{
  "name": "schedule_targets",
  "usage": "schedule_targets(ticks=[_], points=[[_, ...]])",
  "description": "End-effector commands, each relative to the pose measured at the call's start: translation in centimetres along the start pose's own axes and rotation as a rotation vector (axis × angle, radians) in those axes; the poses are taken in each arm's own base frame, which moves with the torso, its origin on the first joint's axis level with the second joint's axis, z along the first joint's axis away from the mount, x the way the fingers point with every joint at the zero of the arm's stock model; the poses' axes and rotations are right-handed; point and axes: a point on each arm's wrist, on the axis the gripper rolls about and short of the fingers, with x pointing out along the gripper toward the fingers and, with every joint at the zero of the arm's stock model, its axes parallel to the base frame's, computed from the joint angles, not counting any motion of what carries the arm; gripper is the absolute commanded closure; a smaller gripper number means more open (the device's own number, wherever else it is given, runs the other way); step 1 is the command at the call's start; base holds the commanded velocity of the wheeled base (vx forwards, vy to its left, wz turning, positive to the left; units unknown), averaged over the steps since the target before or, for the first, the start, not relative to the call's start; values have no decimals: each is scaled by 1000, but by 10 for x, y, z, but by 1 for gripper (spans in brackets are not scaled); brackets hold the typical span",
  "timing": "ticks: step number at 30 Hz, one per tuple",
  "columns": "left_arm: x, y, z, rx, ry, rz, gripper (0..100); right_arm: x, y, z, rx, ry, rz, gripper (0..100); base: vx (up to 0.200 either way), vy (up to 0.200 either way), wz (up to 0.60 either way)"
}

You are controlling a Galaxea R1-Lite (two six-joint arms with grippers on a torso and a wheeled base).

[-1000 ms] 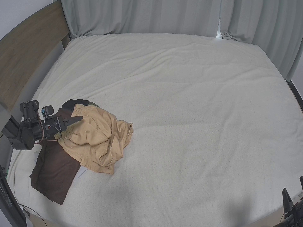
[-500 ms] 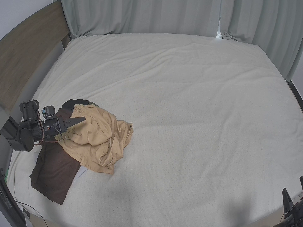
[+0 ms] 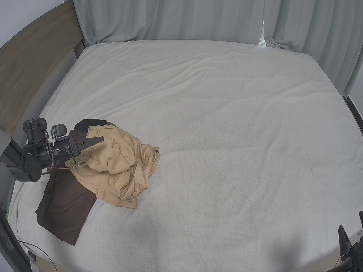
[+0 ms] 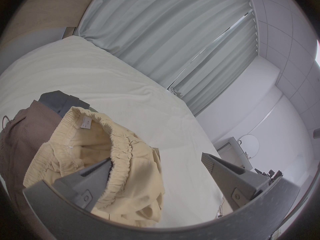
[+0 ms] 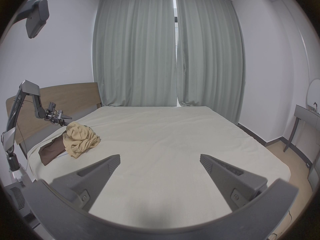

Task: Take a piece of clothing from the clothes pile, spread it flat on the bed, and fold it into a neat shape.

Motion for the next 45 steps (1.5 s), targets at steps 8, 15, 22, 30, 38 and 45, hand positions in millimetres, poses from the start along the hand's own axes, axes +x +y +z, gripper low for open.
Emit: schedule_targets(ticks=[8,15,22,30,38,45], points=[[23,8,-10,-5,23,-7,0,0,0,-5,0,0,1,0,0,0,0],[29,11,-9,2,20,-5,0,0,0,-5,0,0,1,0,0,0,0],[29,13,-9,2,16,8,100,0,0,-5,0,0,1,0,0,0,0],[27,14,-9,-2,16,9,100,0,0,-5,0,0,1,0,0,0,0],[8,-8,-13,31,-13,-7,100,0,0,-5,0,0,1,0,0,0,0],[-11,-32,-19,45,-59,-28,100,0,0,-5,0,0,1,0,0,0,0]])
